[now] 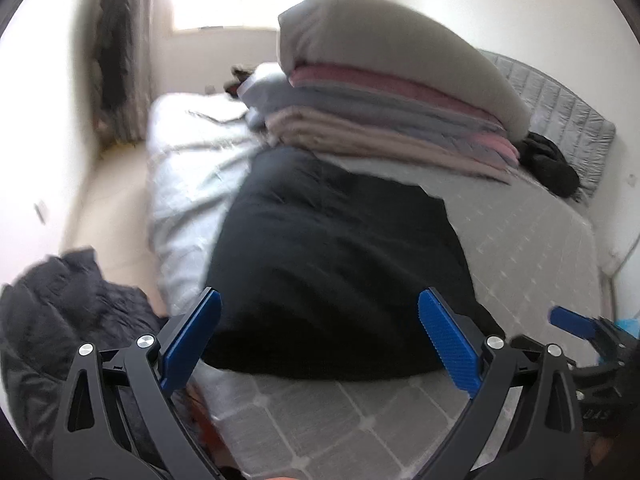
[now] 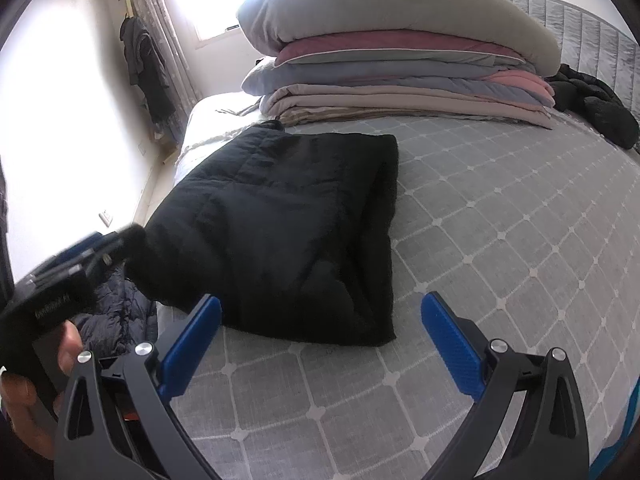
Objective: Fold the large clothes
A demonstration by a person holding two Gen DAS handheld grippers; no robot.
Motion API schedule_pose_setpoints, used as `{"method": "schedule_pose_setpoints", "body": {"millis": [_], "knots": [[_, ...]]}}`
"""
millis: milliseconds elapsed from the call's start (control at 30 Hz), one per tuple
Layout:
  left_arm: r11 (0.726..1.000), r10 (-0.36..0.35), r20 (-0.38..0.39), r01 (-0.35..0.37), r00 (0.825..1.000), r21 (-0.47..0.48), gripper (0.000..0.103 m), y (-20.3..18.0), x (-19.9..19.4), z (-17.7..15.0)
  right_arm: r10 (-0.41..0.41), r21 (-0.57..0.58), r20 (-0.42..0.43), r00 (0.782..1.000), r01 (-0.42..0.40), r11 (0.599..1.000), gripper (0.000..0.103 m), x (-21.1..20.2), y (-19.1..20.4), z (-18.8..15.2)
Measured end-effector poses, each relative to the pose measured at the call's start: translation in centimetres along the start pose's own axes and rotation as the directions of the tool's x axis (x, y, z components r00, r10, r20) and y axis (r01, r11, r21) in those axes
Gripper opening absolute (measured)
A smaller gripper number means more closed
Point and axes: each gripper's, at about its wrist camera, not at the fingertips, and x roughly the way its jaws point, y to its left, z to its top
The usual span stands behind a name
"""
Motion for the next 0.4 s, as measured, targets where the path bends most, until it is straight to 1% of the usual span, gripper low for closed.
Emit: {"method": "schedule_pose_setpoints", "body": {"millis": [33,100,167,233,300,400], "knots": [[0.999,0.037,0.021,-0.037,0.999,0.020,0.095,-0.3,-0.2,0.0,-0.001,0.003,0.006,1.000,0.001,1.000,0.096,-0.2,-0.2,-0.1],[0.995,0.078,0.035,-0.080,0.996,0.061,0.095,-1.0,-0.3,-0.1,-0.003,0.007,0.023,1.000,0.003,1.000,0.096,-0.7,-0.5,-0.2],[0.994,0.072,-0.002,-0.072,0.997,0.087,0.095,-1.6,0.4,-0.1,-0.012,0.007,0.047,0.999,0.012,1.000,0.096,-1.4,-0.9,-0.3],[0.990,0.088,-0.053,-0.081,0.995,0.117,0.095,-2.1,1.1,-0.1,-0.032,0.005,0.085,0.996,0.032,0.999,0.096,-2.1,-1.3,-0.5],[0.989,0.089,-0.053,-0.082,0.995,0.126,0.095,-2.4,1.0,-0.1,-0.066,0.016,0.134,0.989,0.065,0.998,0.096,-2.9,-1.9,-1.0],[0.990,0.091,-0.042,-0.086,0.995,0.115,0.095,-2.4,0.8,0.0,-0.091,0.037,0.158,0.983,0.086,0.996,0.096,-3.0,-2.6,-1.7]]}}
